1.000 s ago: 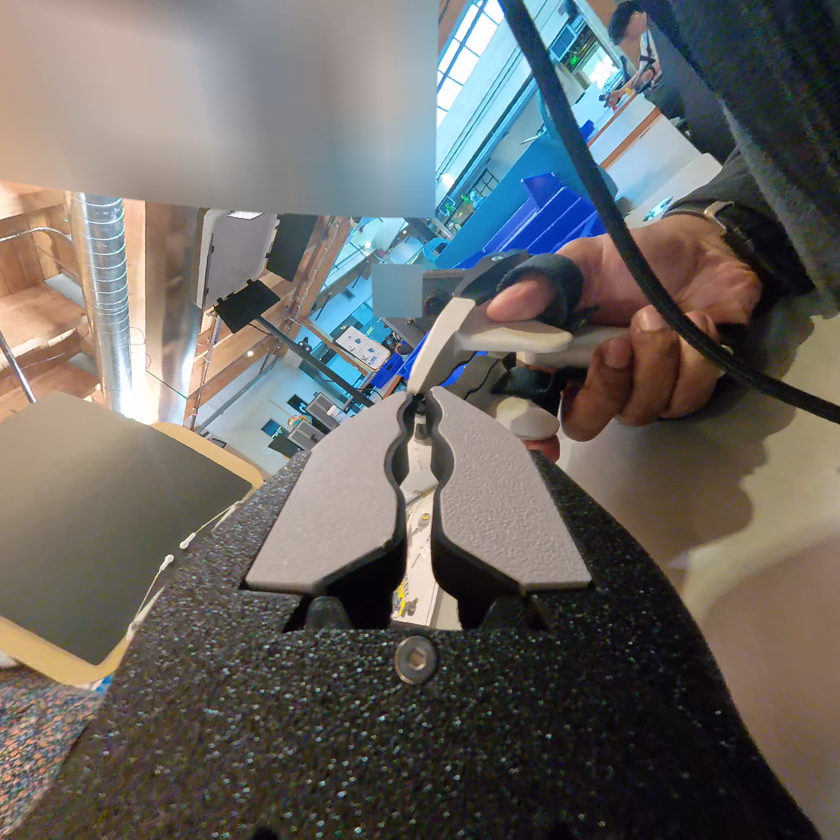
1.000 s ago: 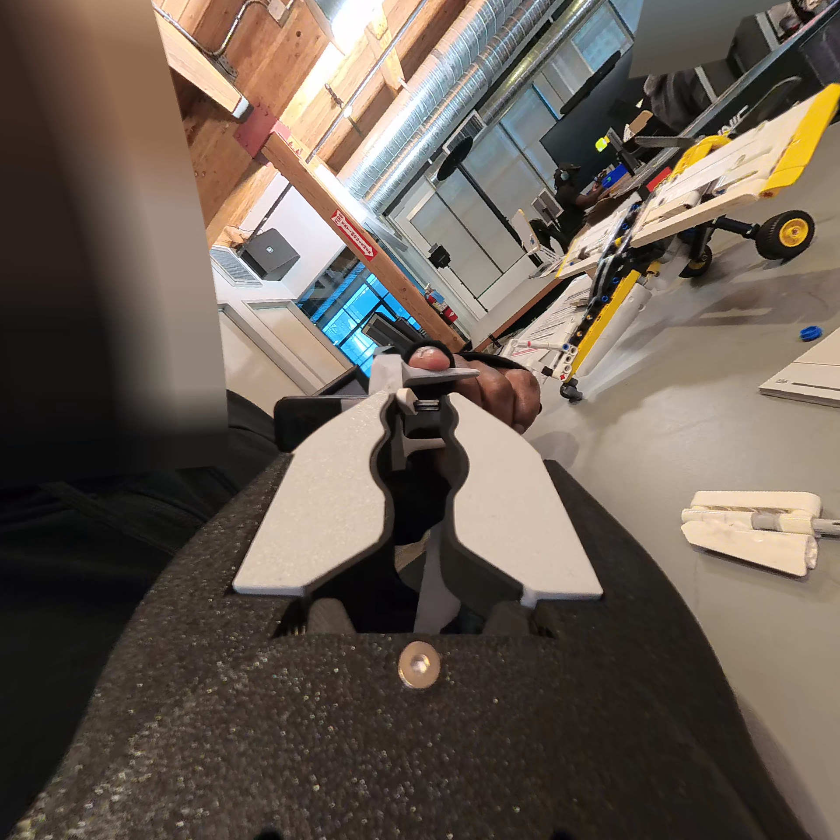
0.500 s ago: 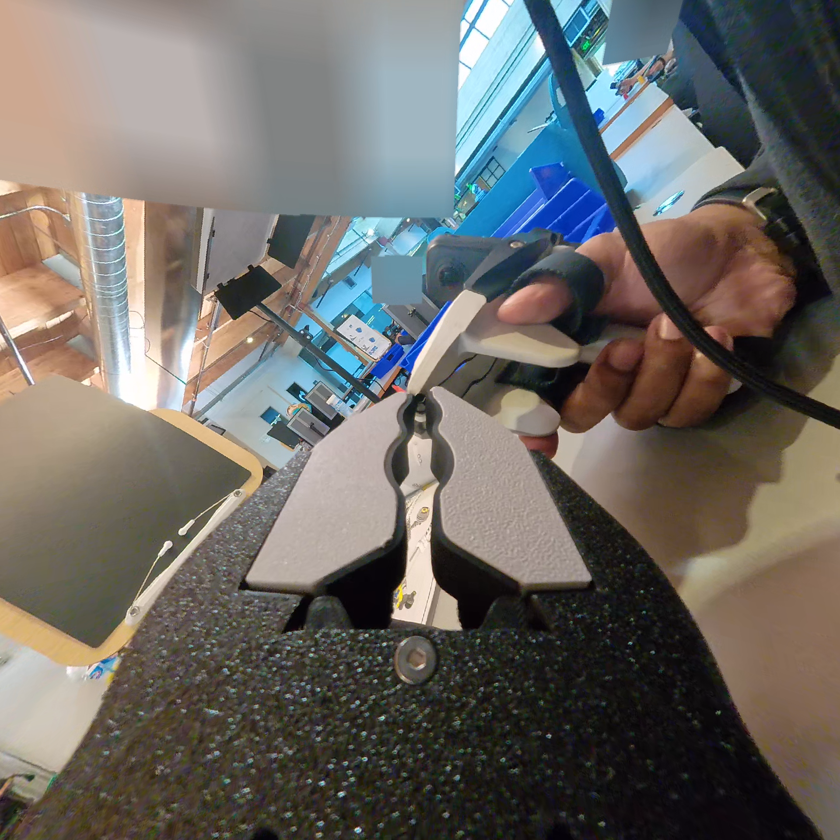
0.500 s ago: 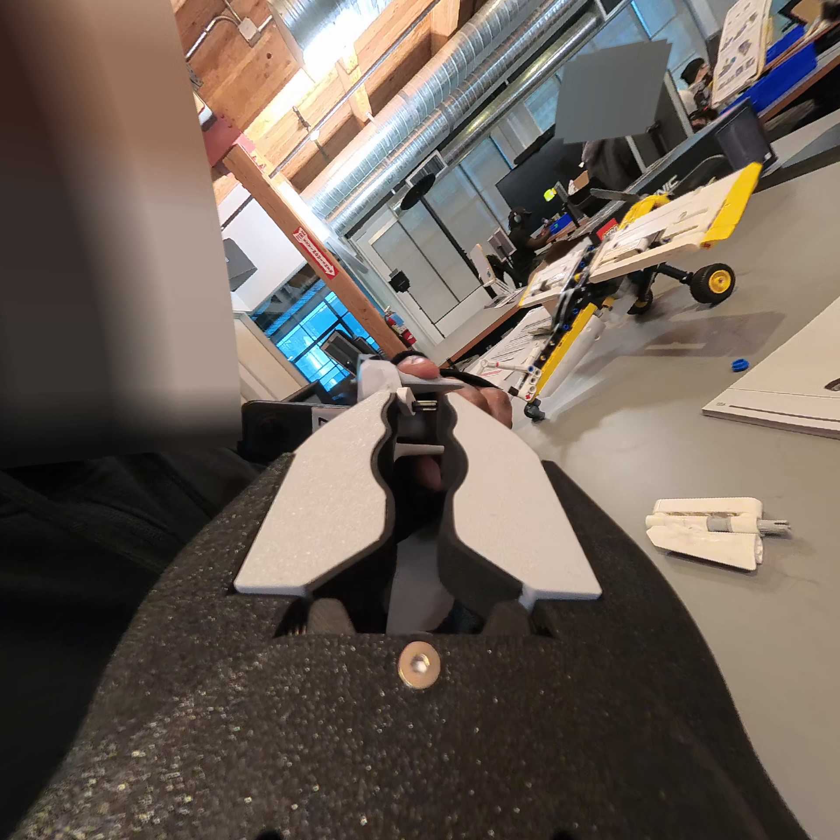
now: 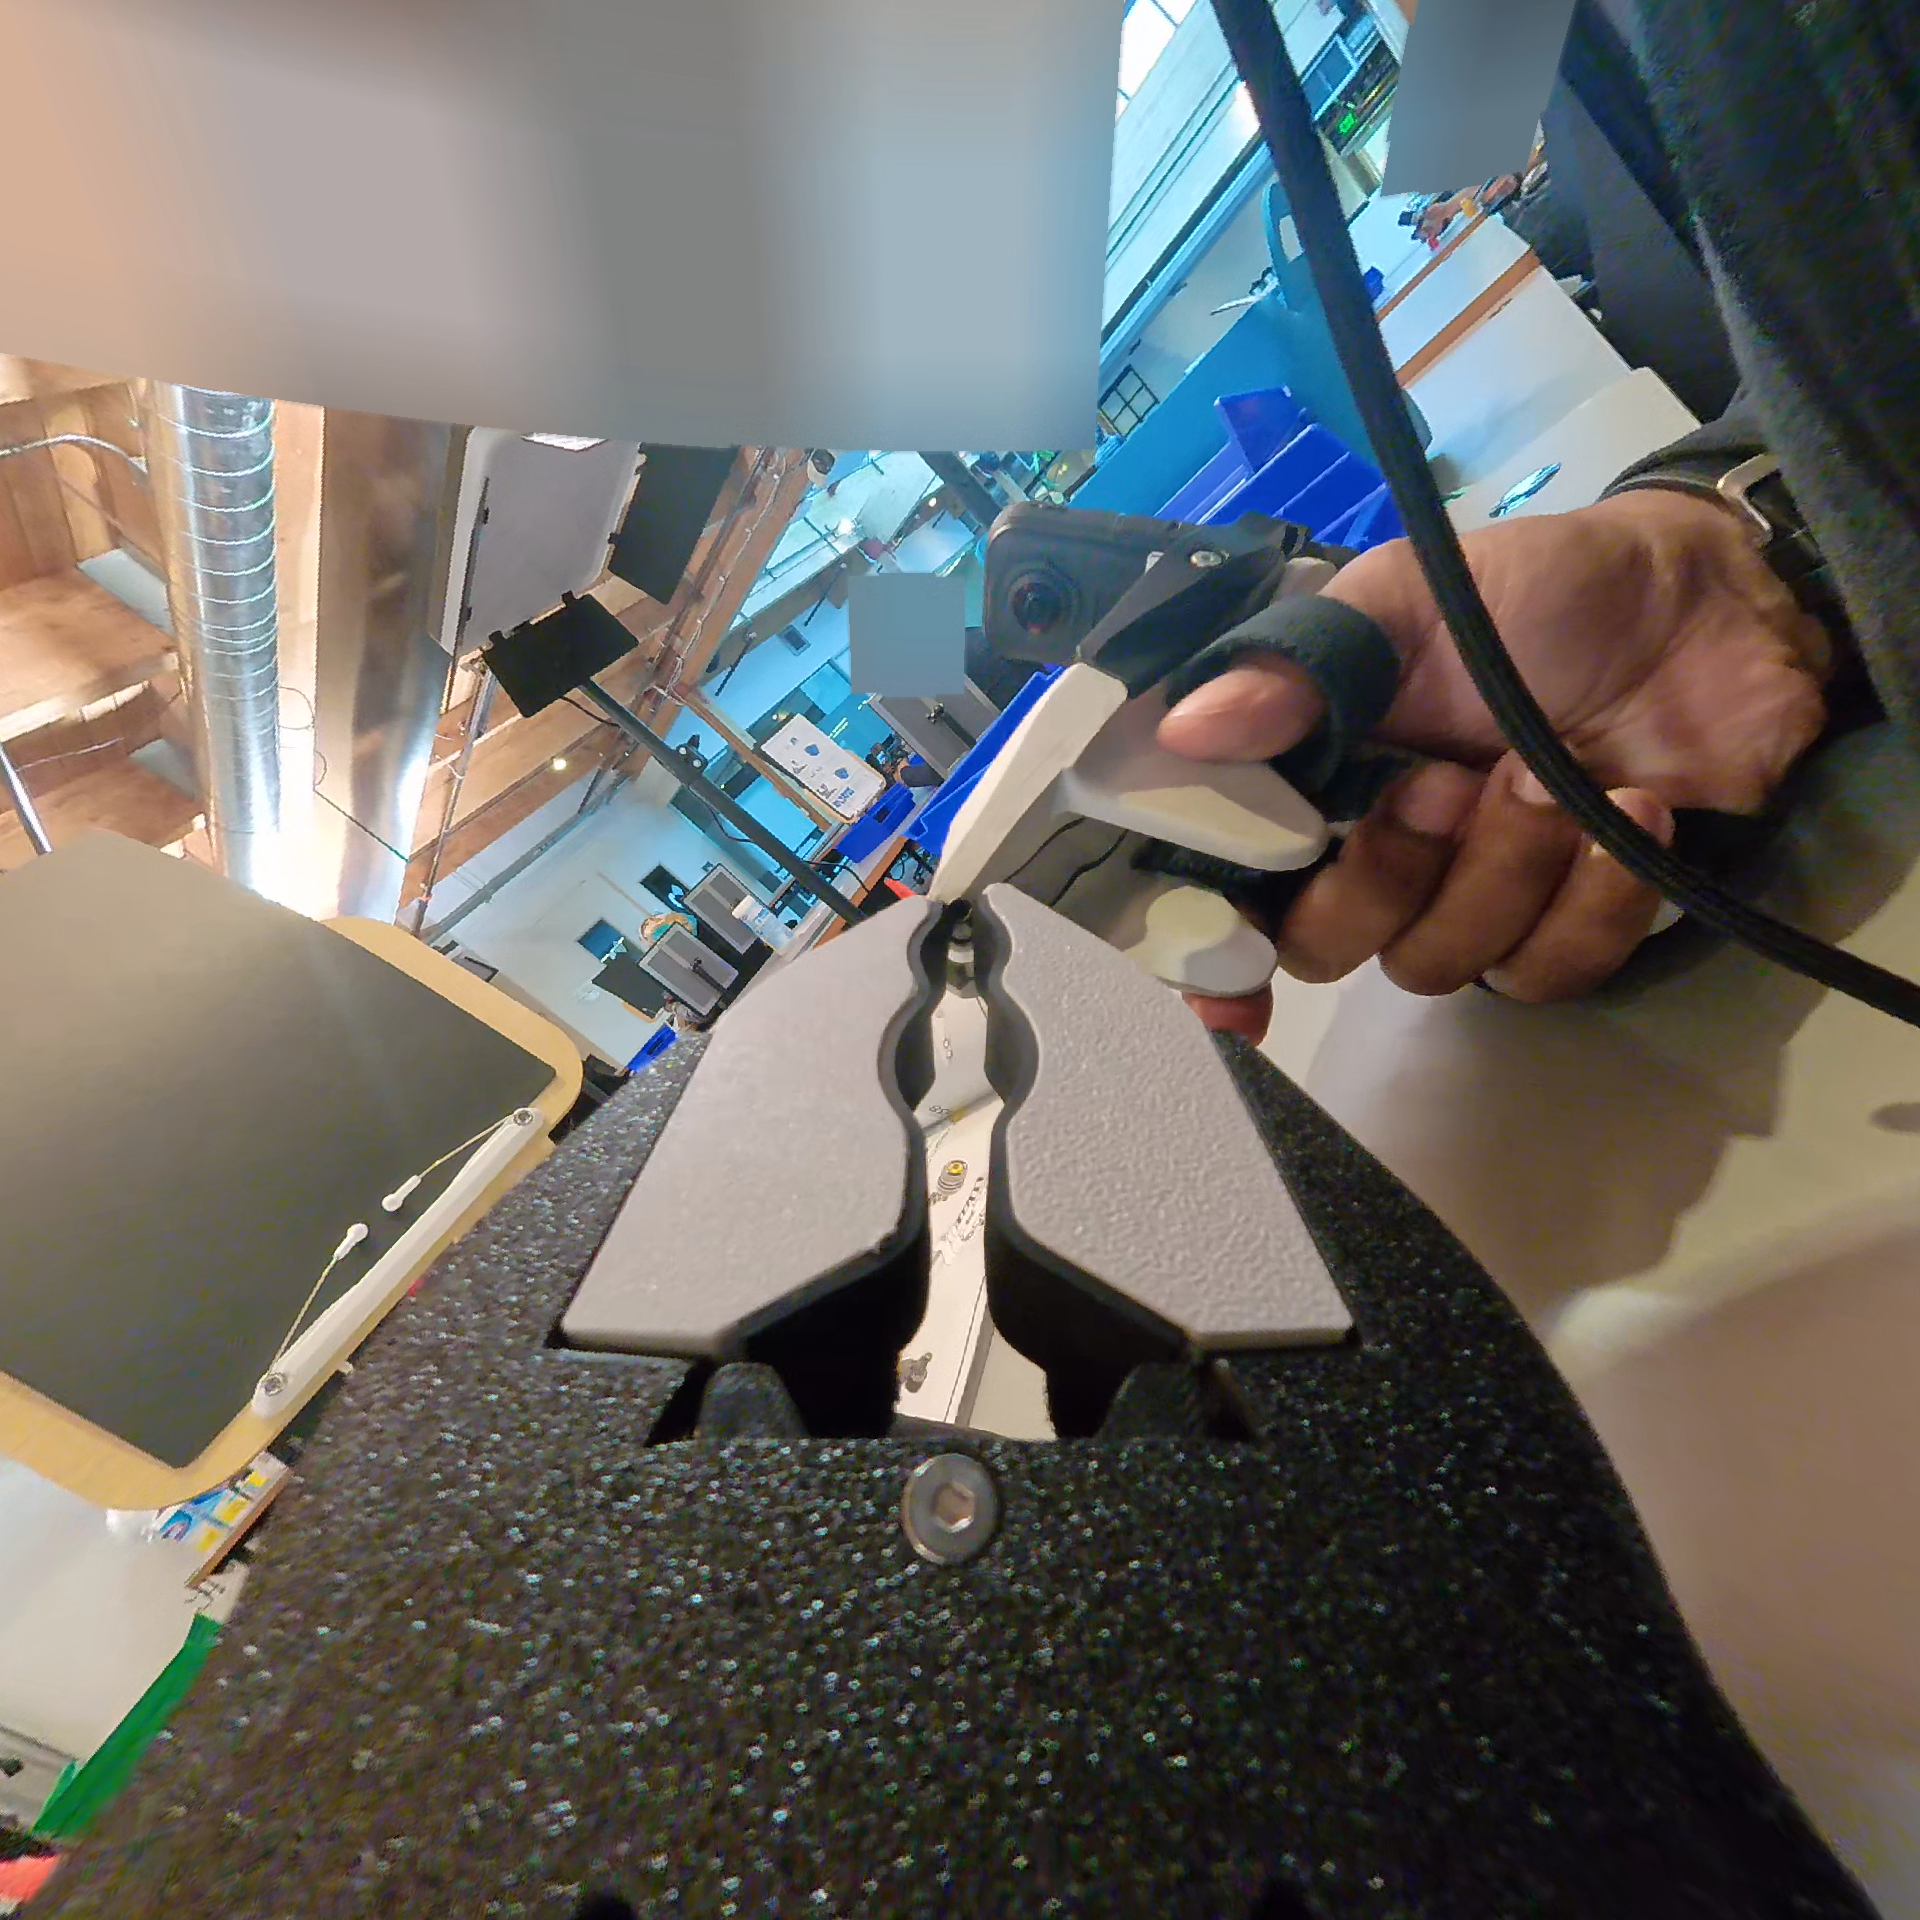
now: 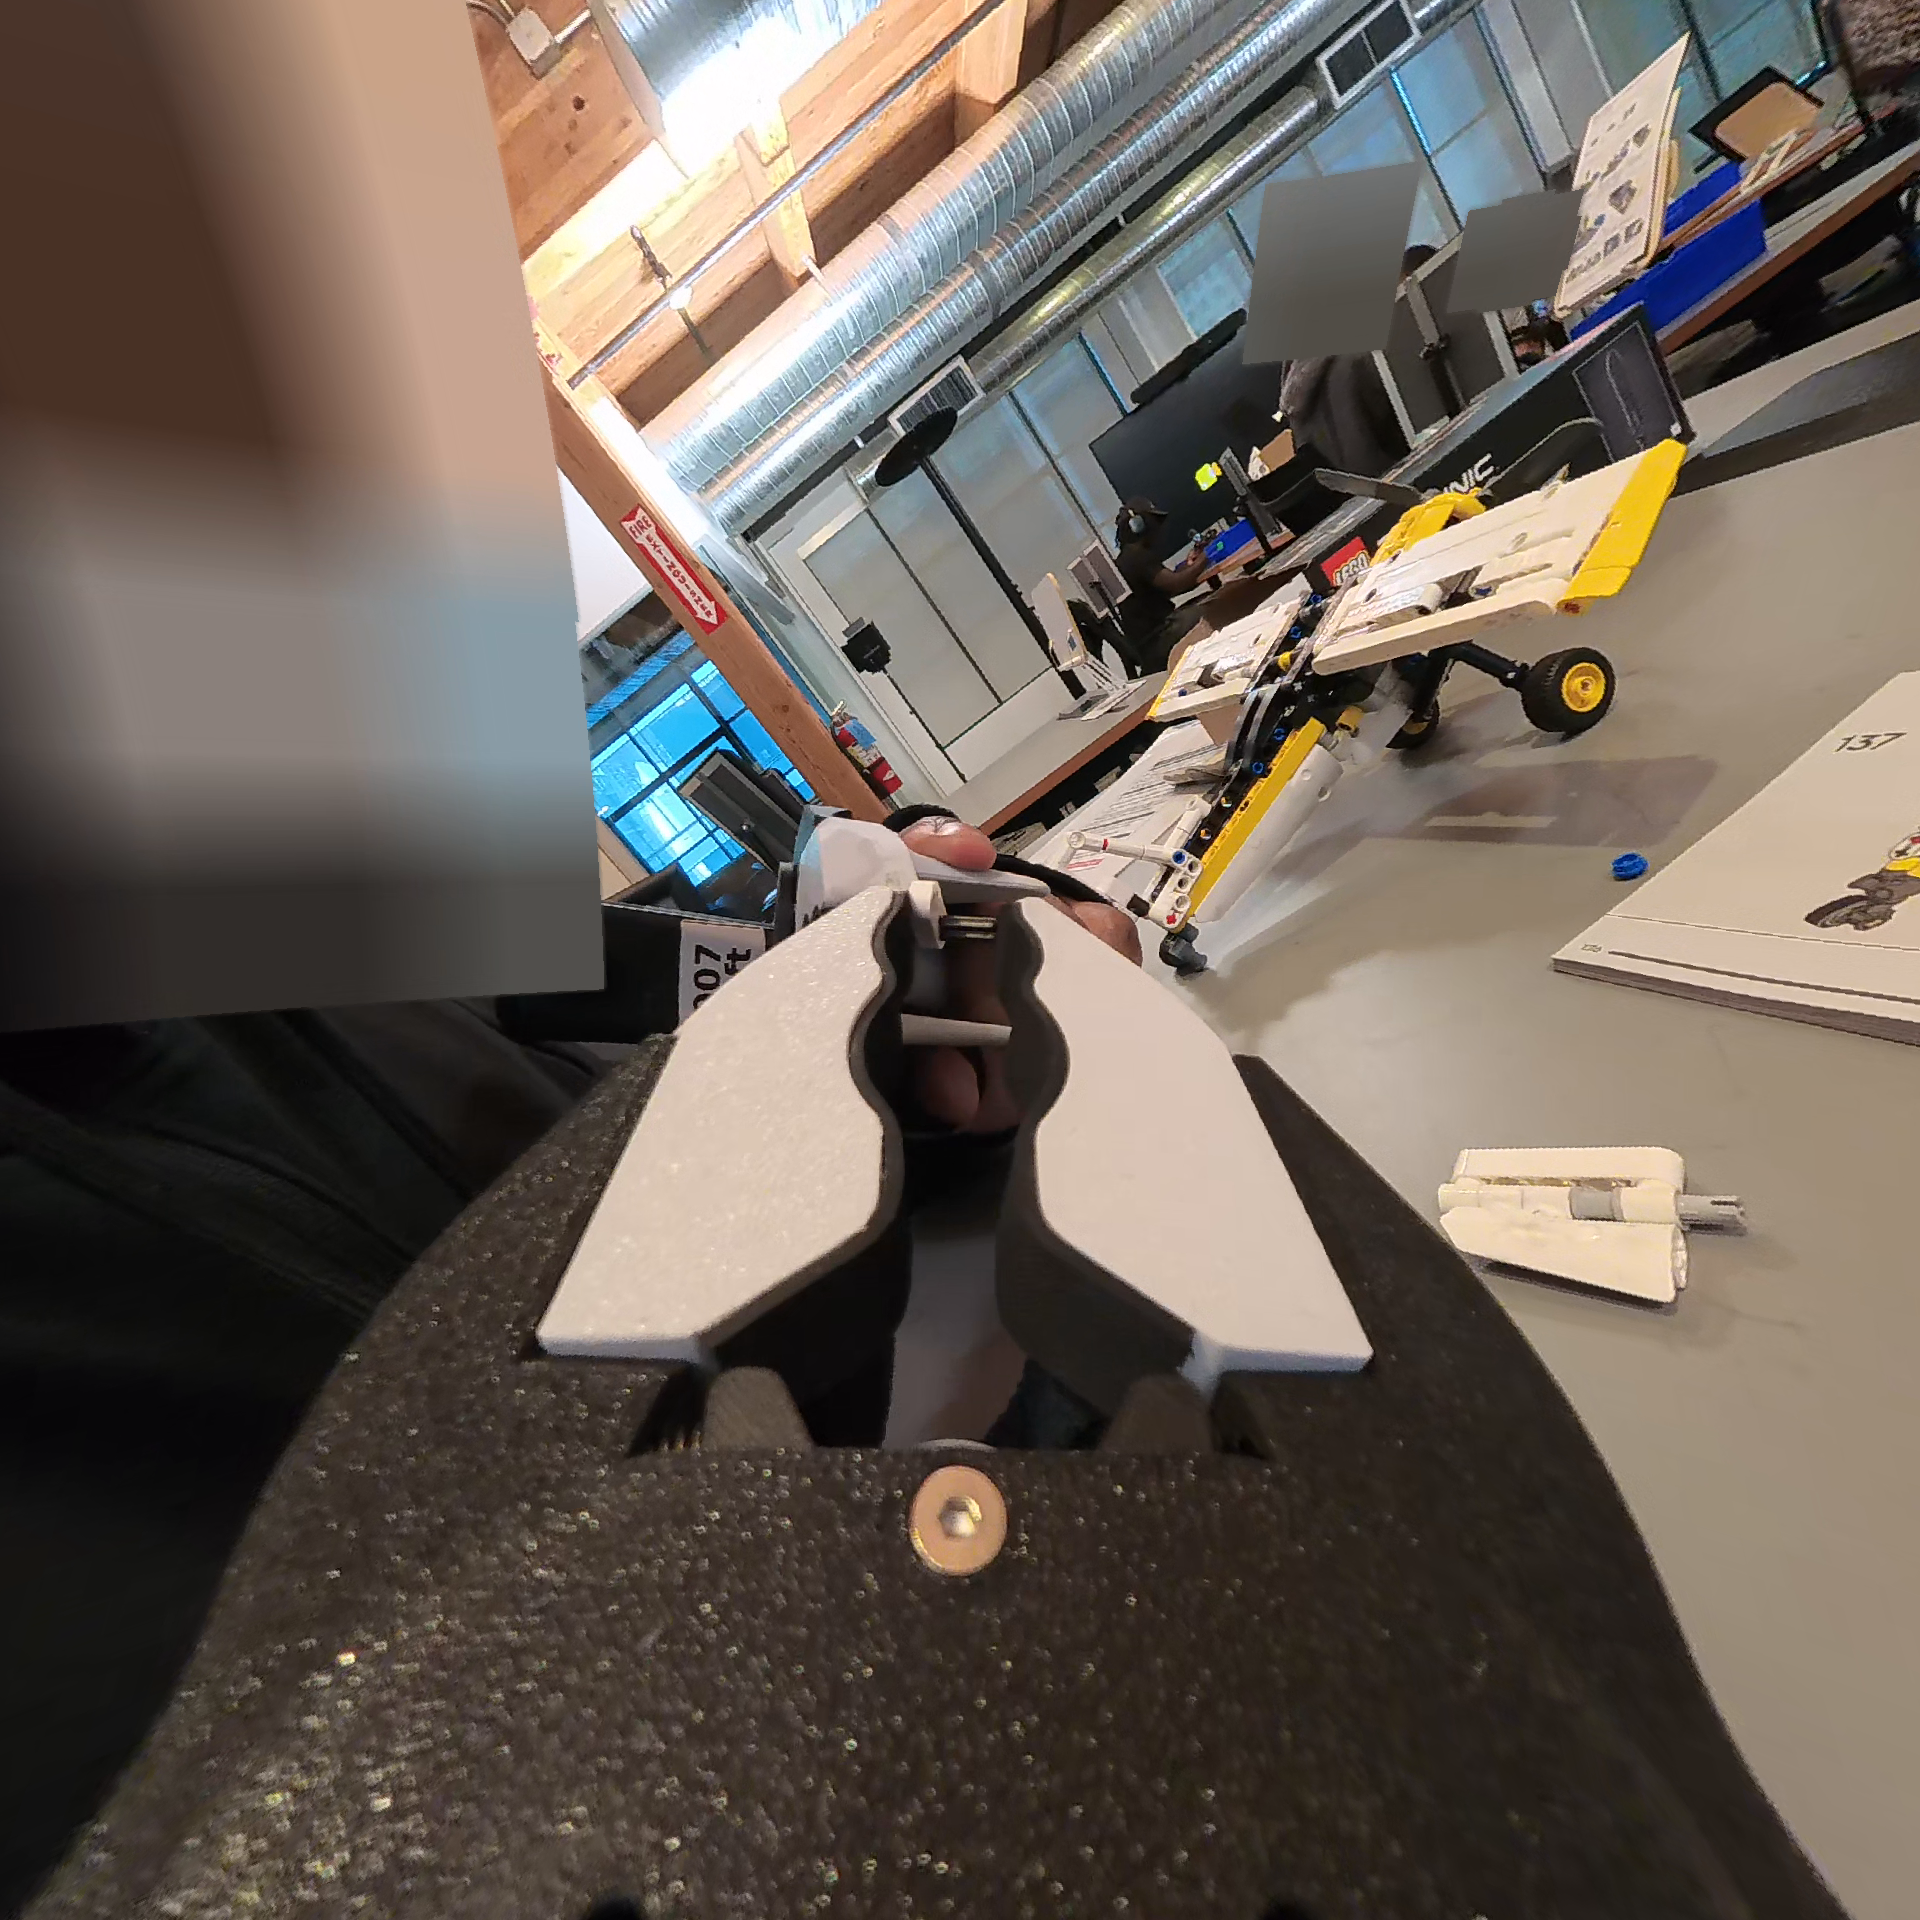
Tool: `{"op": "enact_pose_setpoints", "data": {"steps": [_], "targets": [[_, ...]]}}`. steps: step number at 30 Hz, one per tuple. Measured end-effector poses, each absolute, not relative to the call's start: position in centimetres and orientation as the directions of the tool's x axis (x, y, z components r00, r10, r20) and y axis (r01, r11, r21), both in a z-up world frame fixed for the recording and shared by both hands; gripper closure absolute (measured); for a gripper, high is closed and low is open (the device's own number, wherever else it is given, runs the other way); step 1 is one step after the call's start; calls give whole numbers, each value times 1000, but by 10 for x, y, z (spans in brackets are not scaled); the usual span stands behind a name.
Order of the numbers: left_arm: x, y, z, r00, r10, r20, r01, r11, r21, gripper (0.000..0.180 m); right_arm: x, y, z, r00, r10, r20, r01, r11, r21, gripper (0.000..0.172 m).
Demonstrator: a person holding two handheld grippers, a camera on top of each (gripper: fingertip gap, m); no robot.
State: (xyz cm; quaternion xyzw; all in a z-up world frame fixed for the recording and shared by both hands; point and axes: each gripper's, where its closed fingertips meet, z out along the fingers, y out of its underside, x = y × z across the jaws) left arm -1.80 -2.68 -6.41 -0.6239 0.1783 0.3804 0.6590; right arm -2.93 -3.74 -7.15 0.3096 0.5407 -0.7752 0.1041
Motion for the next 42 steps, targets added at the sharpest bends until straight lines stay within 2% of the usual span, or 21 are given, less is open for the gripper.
{"op": "enact_pose_setpoints", "data": {"steps": [4, 8, 18, 25, 30, 39, 41, 42], "targets": [[-20, -28, -65, 636, 275, -721, -731, -83, -677, 176, -31, -39, -72, -774, 140, -618, 529, -393, -752, 156], [-16, -28, -68, 583, 235, -778, -780, -109, -617, 176, -27, -38, -73, -791, 99, -604, 547, -331, -769, 155], [-5, -24, -88, 367, -26, -930, -922, -143, -360, 176, -19, -32, -97, -880, 142, -453, 463, 49, -885, 146], [1, -21, -94, 282, -141, -949, -959, -82, -273, 176, -12, -30, -102, -928, 39, -370, 371, 193, -908, 147], [4, -20, -100, 269, -174, -947, -963, -53, -264, 176, -5, -30, -106, -932, -28, -360, 349, 193, -917, 155], [-7, -15, -100, 336, -60, -940, -941, -75, -331, 175, -18, -24, -103, -964, 54, -259, 264, 110, -958, 156], [-10, -15, -101, 357, -42, -933, -932, -82, -353, 172, -24, -22, -101, -965, 91, -245, 253, 84, -964, 168], [-12, -15, -100, 373, -28, -928, -925, -88, -369, 170, -26, -20, -100, -964, 98, -246, 253, 69, -965, 168]]}}
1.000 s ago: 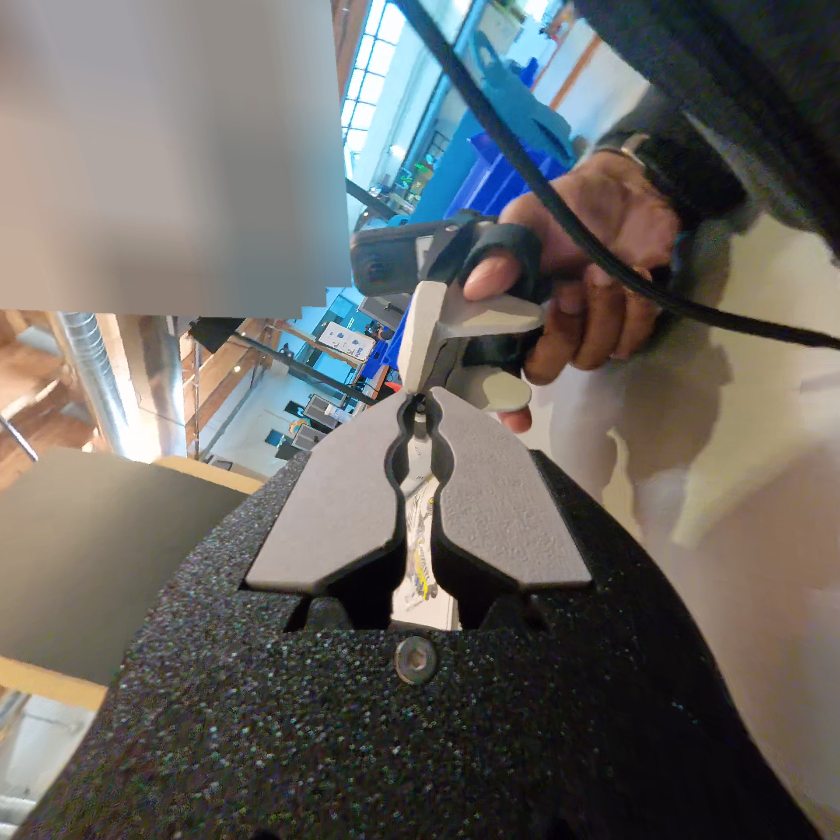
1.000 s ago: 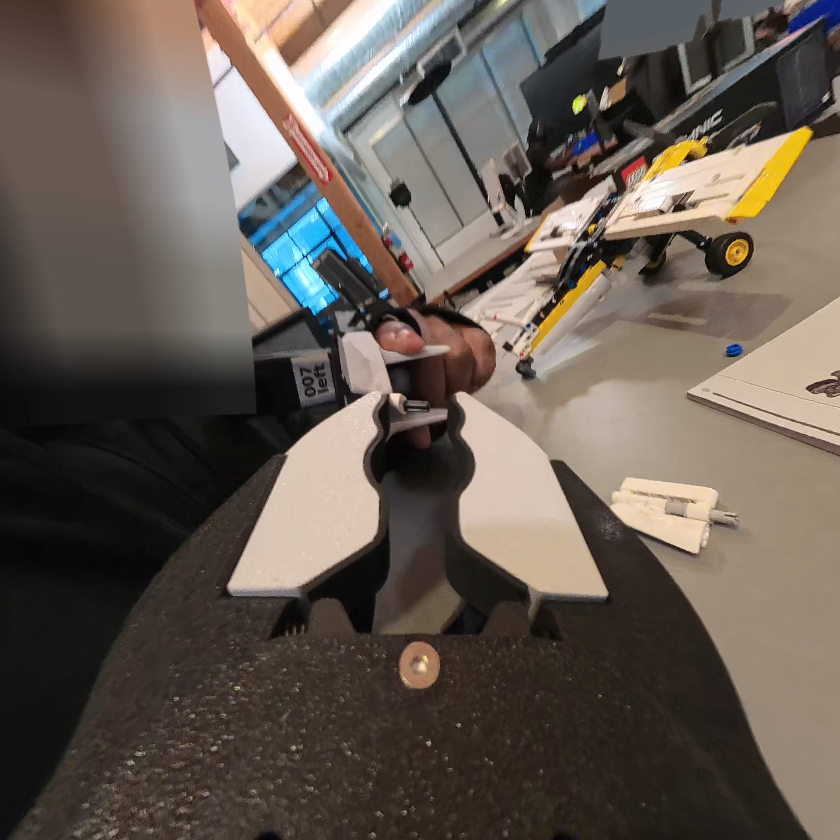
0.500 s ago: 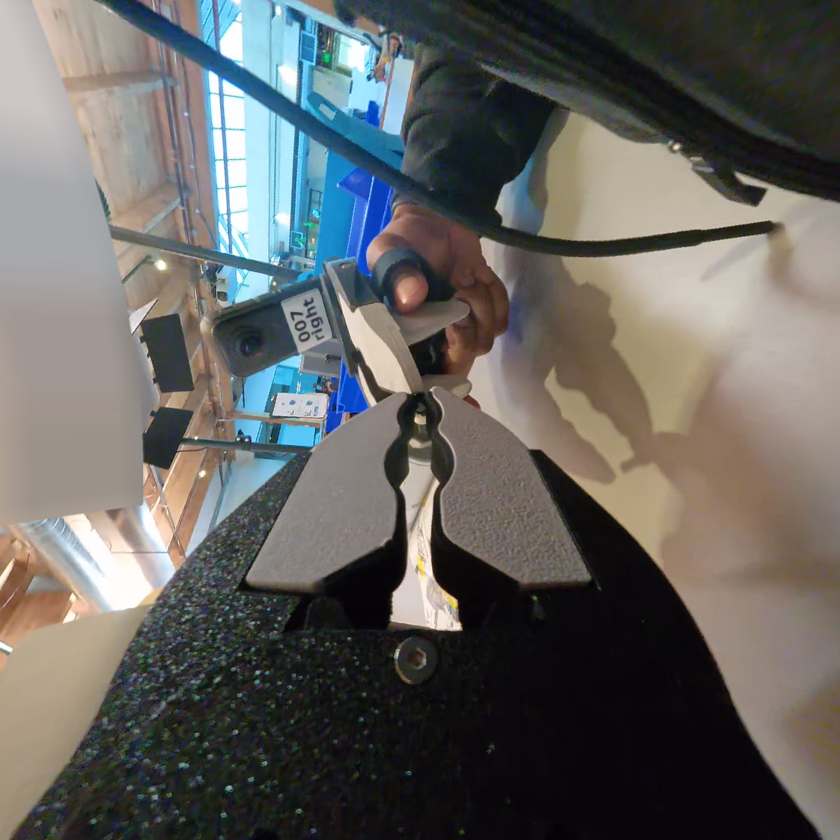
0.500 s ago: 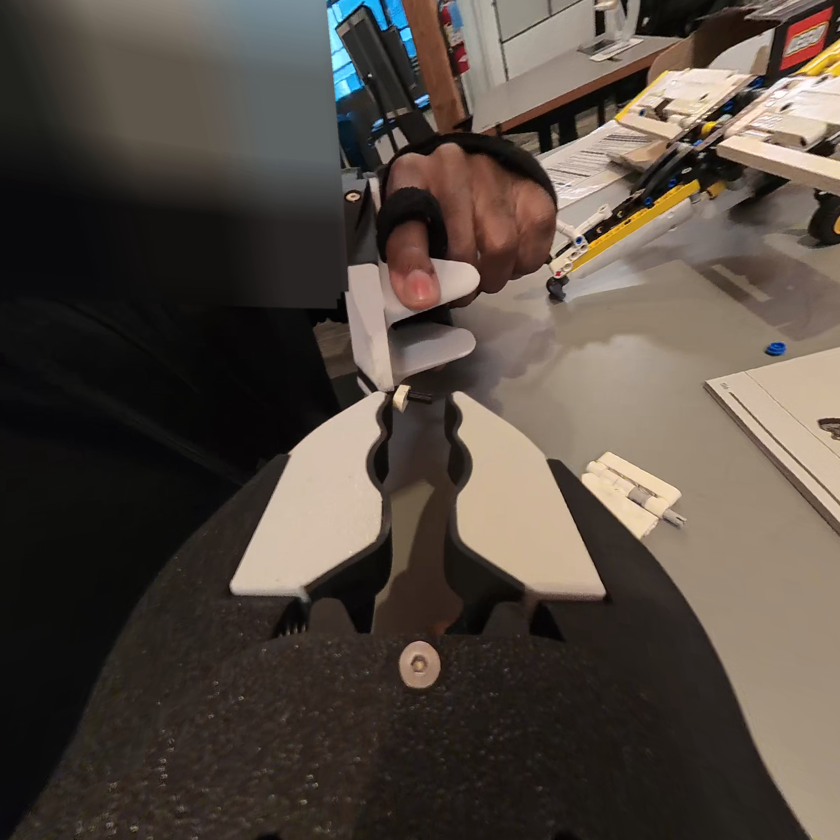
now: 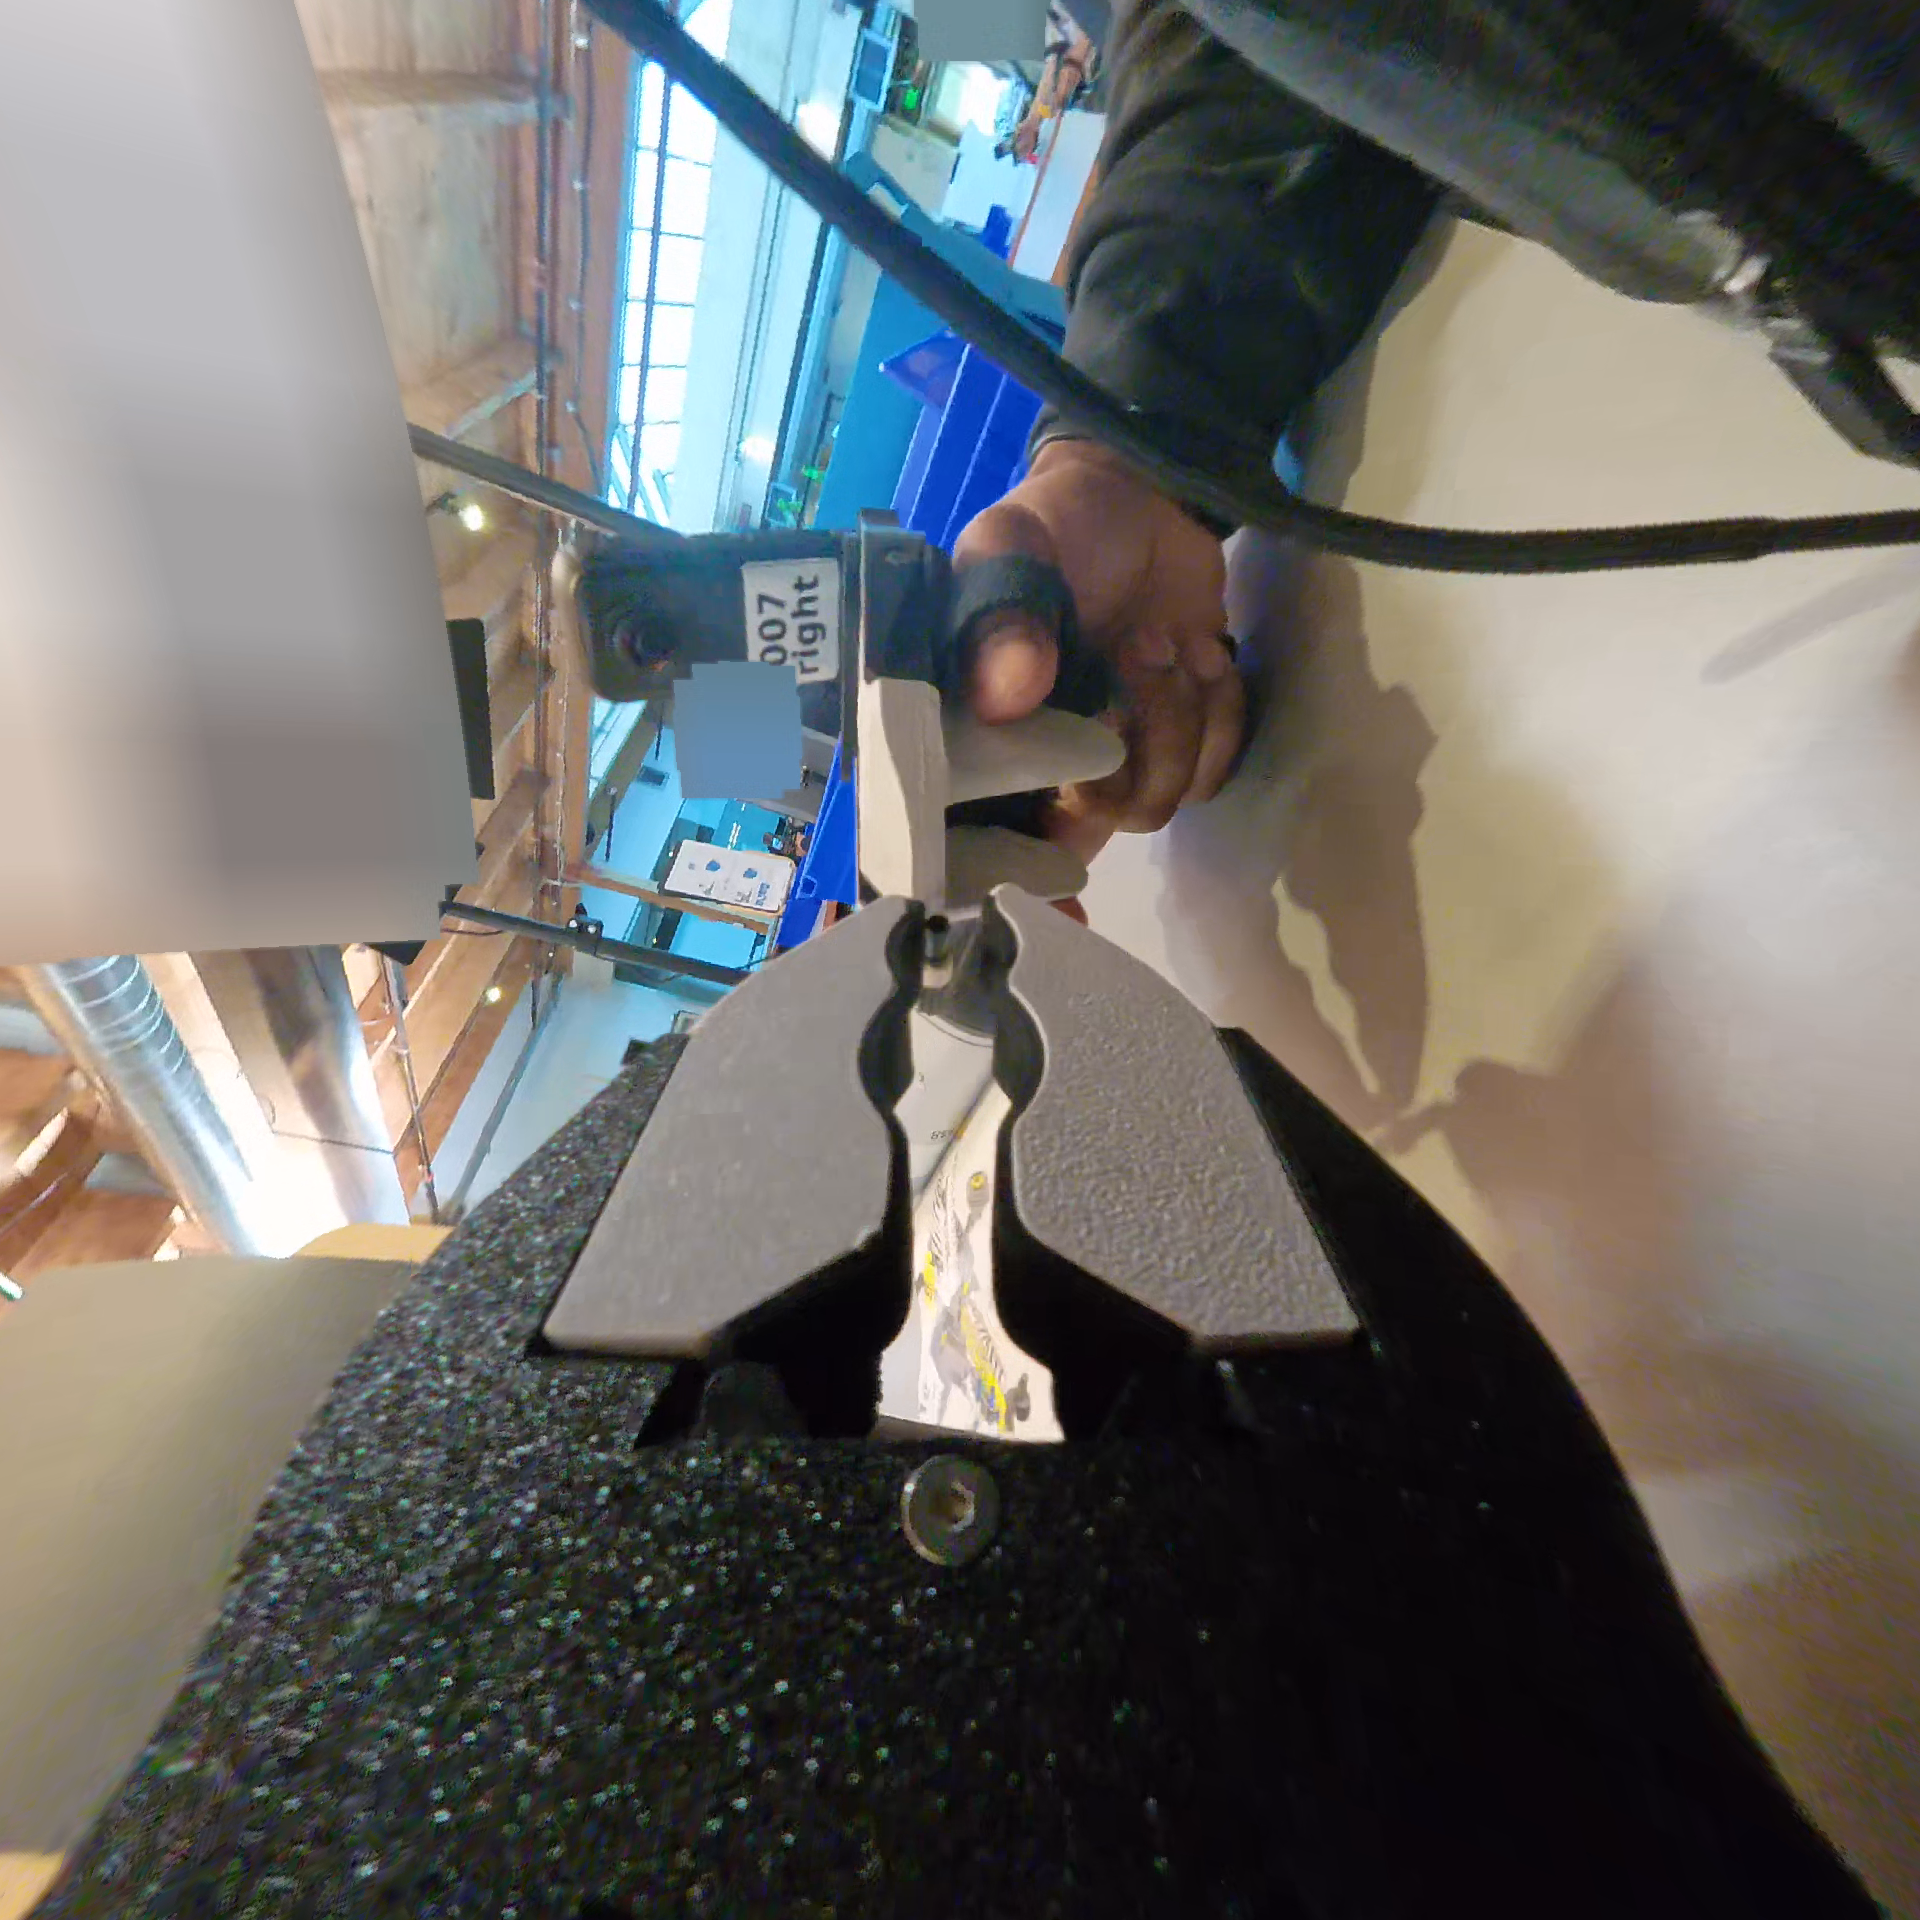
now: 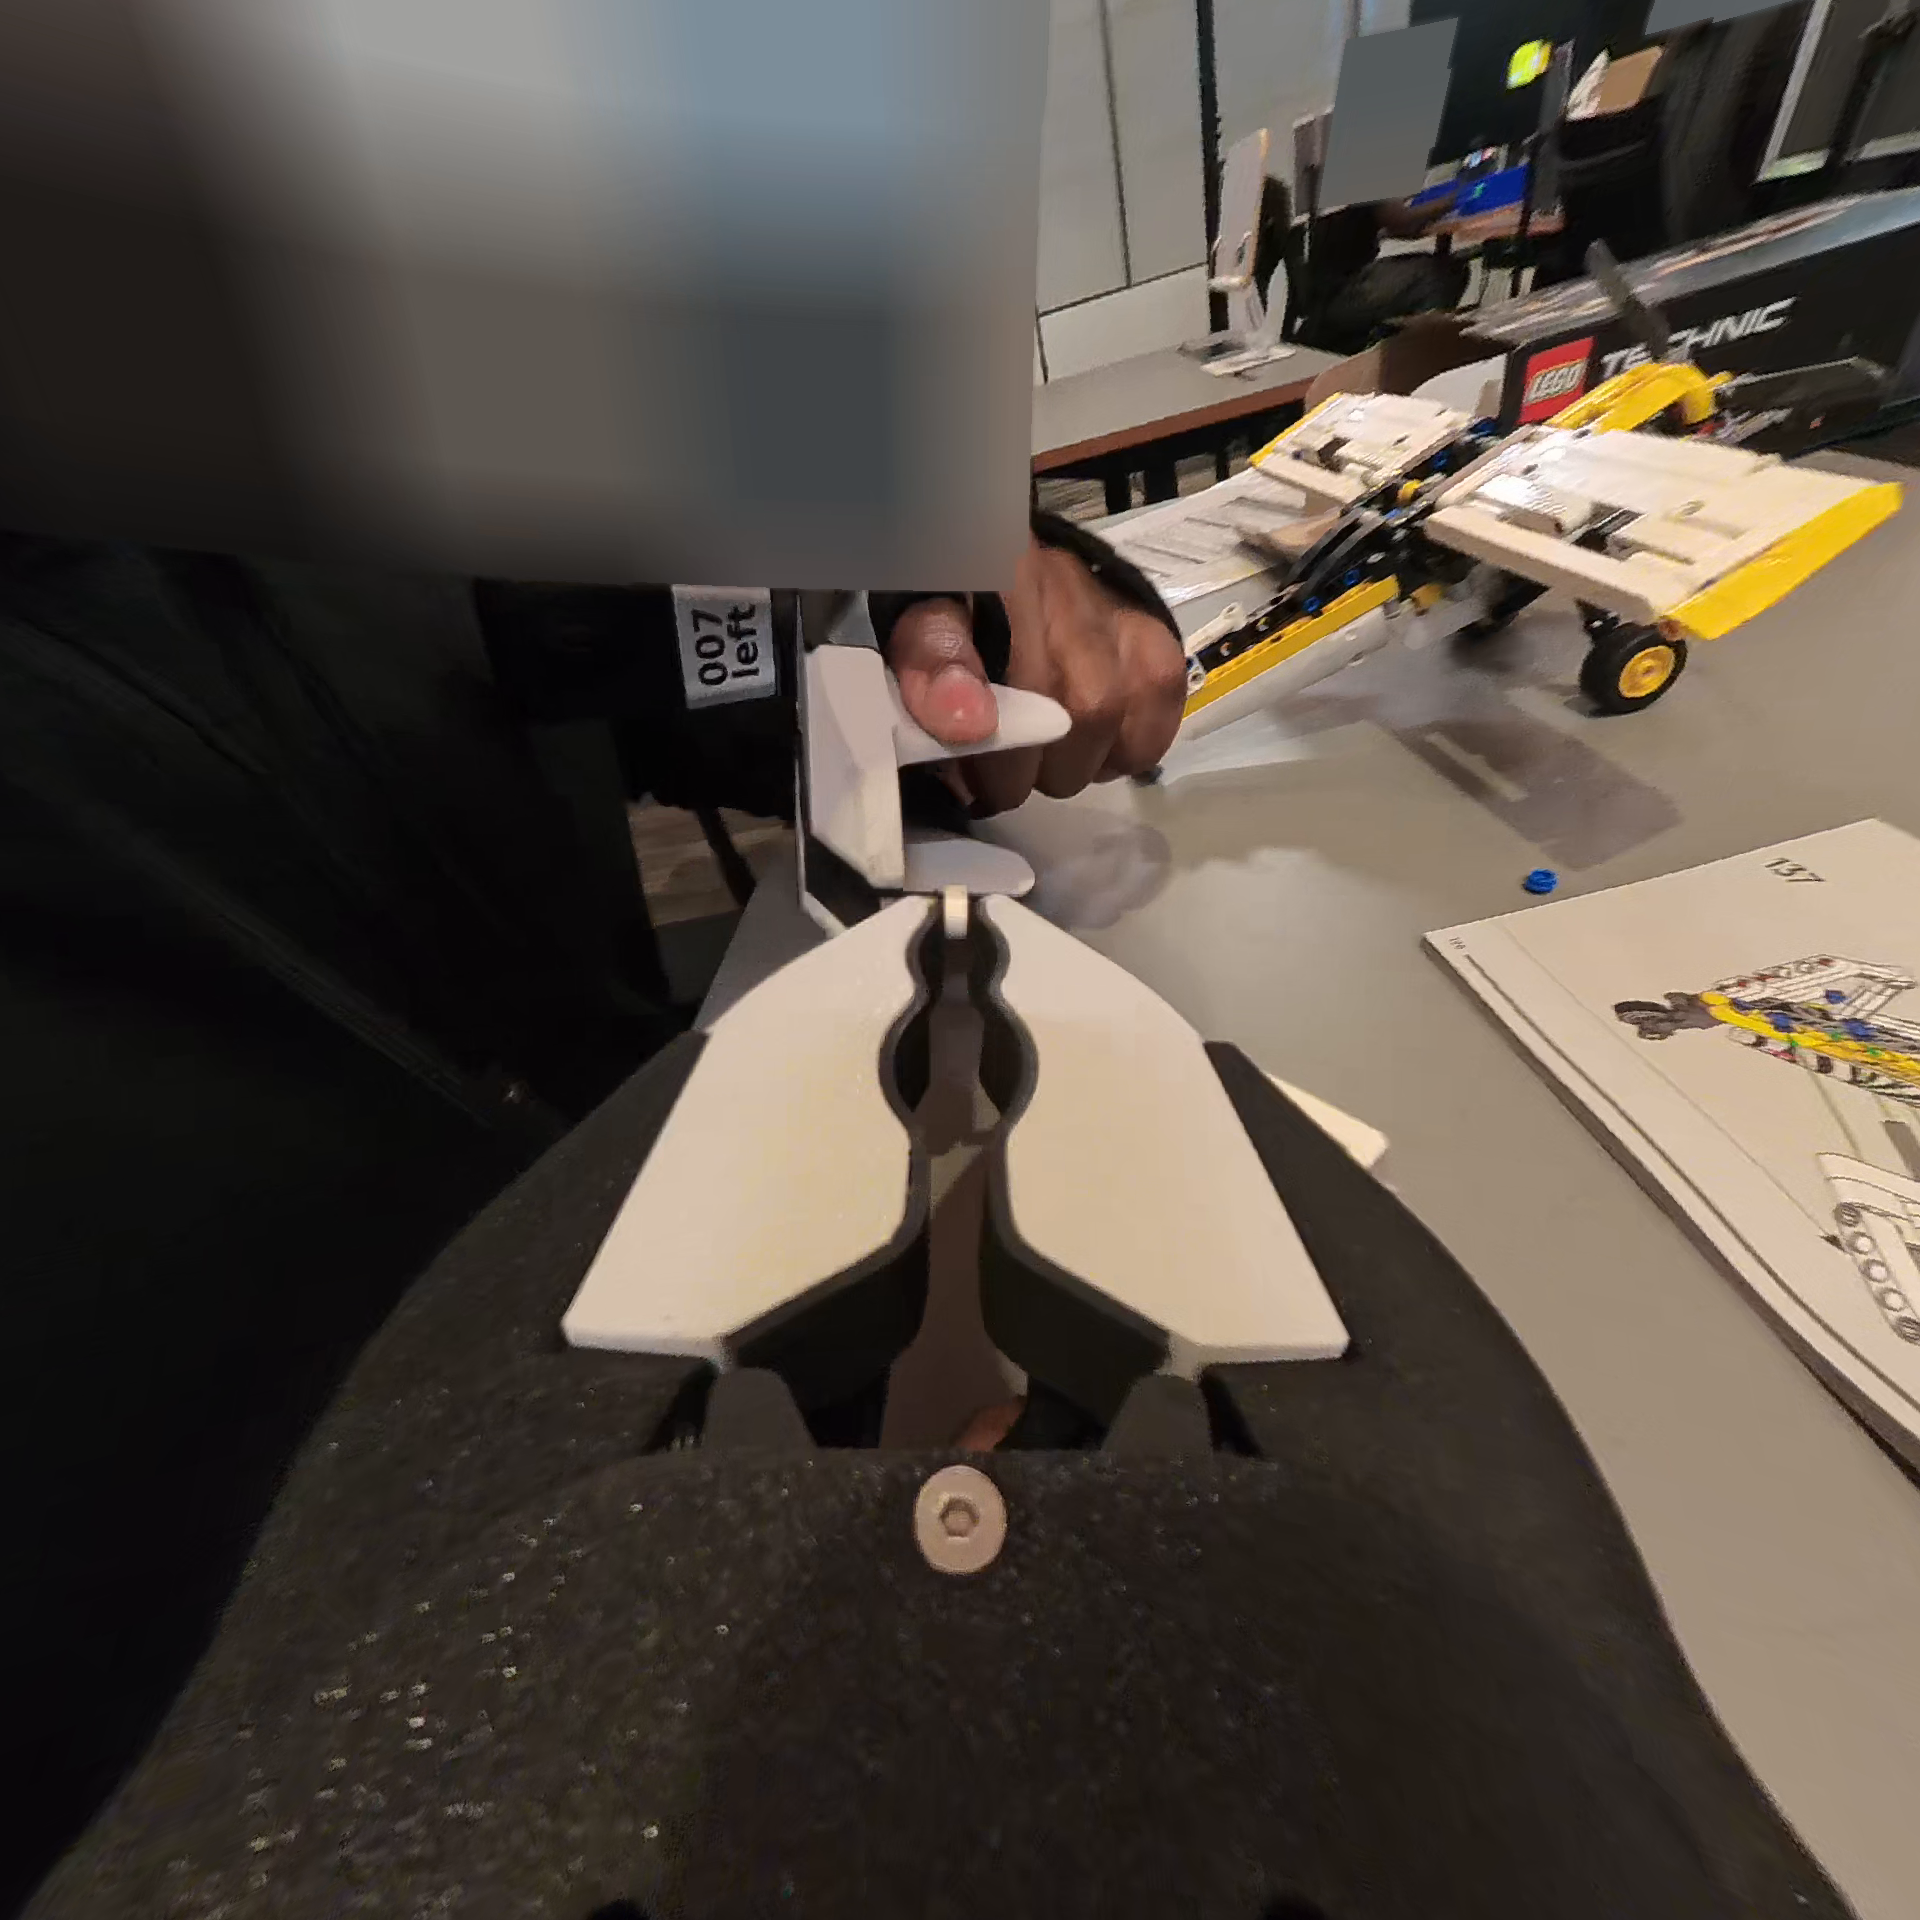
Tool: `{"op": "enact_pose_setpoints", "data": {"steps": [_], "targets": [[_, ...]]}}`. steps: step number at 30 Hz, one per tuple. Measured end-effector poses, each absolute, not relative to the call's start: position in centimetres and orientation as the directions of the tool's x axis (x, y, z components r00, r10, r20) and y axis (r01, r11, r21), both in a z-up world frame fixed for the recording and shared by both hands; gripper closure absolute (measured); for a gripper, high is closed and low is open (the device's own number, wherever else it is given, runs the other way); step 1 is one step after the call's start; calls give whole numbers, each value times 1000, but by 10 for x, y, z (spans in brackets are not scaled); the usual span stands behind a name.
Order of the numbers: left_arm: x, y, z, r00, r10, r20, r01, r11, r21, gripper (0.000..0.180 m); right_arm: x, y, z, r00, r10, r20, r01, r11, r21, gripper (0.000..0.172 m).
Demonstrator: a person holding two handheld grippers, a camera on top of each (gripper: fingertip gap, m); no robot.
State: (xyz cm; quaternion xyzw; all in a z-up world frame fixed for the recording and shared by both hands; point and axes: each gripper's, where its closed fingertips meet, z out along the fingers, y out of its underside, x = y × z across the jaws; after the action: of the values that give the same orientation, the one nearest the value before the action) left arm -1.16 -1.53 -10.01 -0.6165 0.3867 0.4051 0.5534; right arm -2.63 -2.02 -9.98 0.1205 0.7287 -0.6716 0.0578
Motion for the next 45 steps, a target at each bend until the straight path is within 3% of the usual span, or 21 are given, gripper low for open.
{"op": "enact_pose_setpoints", "data": {"steps": [7, 10, 14, 17, 21, 27, 33, 45], "targets": [[-26, -16, -102, 486, 29, -873, -864, -131, -485, 171, -37, -15, -100, -953, 155, -260, 269, 42, -962, 168], [-36, -19, -90, 618, 109, -779, -769, -119, -628, 172, -46, -10, -100, -950, 225, -218, 229, 25, -973, 168], [-61, -23, -76, 866, 237, -441, -437, -72, -897, 175, -61, -3, -96, -929, 354, -105, 118, 16, -993, 168], [-74, -19, -81, 966, 249, -70, -64, -34, -997, 174, -67, 1, -92, -909, 416, -31, 43, 19, -999, 168], [-72, -7, -98, 929, 159, 336, 349, -65, -935, 172, -68, 2, -90, -896, 443, 39, -27, 33, -999, 168], [-66, -1, -97, 661, -37, 750, 748, -56, -662, 170, -65, 1, -90, -889, 440, 127, -109, 66, -992, 168], [-56, 2, -98, 515, -167, 841, 835, -123, -536, 167, -66, 3, -88, -881, 442, 168, -154, 68, -986, 168], [-32, 3, -94, 471, -313, 825, 777, -295, -555, 169, -52, -7, -90, -886, 375, 274, -251, 110, -962, 168]]}}
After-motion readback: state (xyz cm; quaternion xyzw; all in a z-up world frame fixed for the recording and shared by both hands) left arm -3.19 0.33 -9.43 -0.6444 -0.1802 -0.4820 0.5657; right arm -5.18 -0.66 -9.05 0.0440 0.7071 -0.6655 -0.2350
